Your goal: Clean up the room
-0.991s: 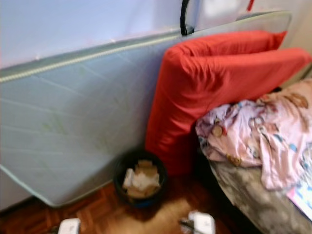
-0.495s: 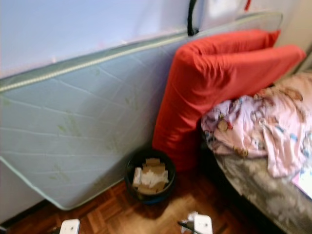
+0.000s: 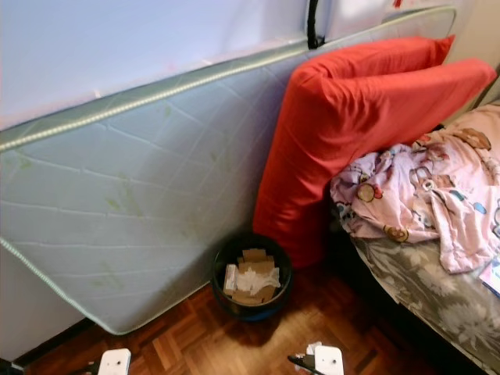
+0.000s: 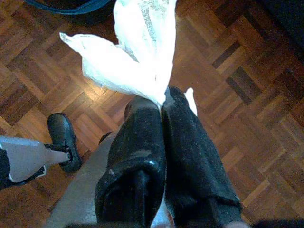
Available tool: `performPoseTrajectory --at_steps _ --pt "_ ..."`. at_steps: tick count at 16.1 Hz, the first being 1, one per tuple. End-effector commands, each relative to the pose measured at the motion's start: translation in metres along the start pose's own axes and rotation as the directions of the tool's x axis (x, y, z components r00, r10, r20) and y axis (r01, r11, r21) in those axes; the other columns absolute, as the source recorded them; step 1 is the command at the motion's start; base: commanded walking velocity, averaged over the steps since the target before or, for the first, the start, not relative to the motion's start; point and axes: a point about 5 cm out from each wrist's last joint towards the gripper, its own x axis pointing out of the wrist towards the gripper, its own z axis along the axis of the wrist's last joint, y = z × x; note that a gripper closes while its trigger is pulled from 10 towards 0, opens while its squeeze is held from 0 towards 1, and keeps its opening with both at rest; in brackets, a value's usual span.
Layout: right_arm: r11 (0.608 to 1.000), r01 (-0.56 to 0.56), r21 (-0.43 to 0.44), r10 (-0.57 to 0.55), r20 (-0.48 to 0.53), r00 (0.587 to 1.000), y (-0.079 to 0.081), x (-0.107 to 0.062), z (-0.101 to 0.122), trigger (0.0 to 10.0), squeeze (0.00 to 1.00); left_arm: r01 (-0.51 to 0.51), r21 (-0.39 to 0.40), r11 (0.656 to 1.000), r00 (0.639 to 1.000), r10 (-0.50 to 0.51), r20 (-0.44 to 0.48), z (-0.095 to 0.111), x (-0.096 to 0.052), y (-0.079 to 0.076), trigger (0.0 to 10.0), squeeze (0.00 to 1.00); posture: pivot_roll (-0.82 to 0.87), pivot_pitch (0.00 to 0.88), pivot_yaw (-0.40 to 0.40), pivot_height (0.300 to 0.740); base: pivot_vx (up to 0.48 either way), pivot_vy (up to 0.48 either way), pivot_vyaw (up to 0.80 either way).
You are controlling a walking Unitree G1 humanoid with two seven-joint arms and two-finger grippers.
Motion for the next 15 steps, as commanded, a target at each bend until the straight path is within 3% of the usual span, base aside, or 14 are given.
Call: performPoseTrajectory --at_steps 1,6,10,13,15 --pt "1.000 -0.009 -0.011 0.009 0.002 1.000 0.0014 0.0003 0.0009 10.0 0.00 -0.005 0.003 1.000 1.000 0.005 -0.006 -0.0015 -0.0005 0.0019 10.0 0.00 -0.02 0.022 0.003 0.740 0.300 0.000 0.80" --pt "1.000 -0.002 0.019 0.002 0.005 1.000 0.0010 0.0001 0.0008 10.0 0.00 -0.004 -0.004 1.000 1.000 0.004 -0.006 -0.0020 -0.0008 0.0033 10.0 0.00 -0.02 0.024 0.000 0.740 0.309 0.000 0.16" --pt "1.000 -0.011 -0.014 0.011 0.007 1.000 0.0009 0.0004 0.0020 10.0 0.00 -0.006 -0.004 1.000 1.000 0.006 -0.006 -0.0021 -0.0007 0.0028 10.0 0.00 -0.02 0.026 -0.002 0.740 0.308 0.000 0.00" --pt "1.000 -0.015 -0.008 0.015 0.008 1.000 0.0011 0.0004 0.0019 10.0 0.00 -0.004 -0.004 1.000 1.000 0.004 0.000 -0.0007 -0.0002 0.0004 10.0 0.00 -0.02 0.026 -0.002 0.740 0.308 0.000 0.76" --pt "1.000 -0.013 0.008 0.013 0.007 1.000 0.0012 0.0003 0.0015 10.0 0.00 -0.001 -0.004 1.000 1.000 0.001 0.007 0.0008 0.0002 -0.0016 10.0 0.00 -0.02 0.026 -0.002 0.740 0.302 0.000 0.00"
